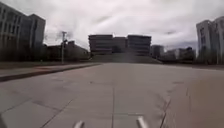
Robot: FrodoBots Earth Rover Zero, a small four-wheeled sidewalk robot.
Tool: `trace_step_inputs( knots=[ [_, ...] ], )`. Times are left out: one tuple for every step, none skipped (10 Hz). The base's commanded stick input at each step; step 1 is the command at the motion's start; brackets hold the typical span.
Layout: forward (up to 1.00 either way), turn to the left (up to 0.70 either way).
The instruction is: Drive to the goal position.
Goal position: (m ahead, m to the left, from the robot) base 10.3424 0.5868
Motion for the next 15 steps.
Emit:
trace_step_inputs(
  knots=[
    [1.00, 0.15],
    [1.00, 0.00],
    [1.00, 0.00],
    [1.00, 0.00],
    [1.00, 0.00],
    [1.00, 0.00],
    [1.00, 0.00],
    [1.00, 0.00],
    [1.00, 0.00],
    [1.00, 0.00],
    [1.00, 0.00],
    [1.00, 0.00],
    [1.00, 0.00],
    [1.00, 0.00],
    [1.00, 0.00]
  ],
)
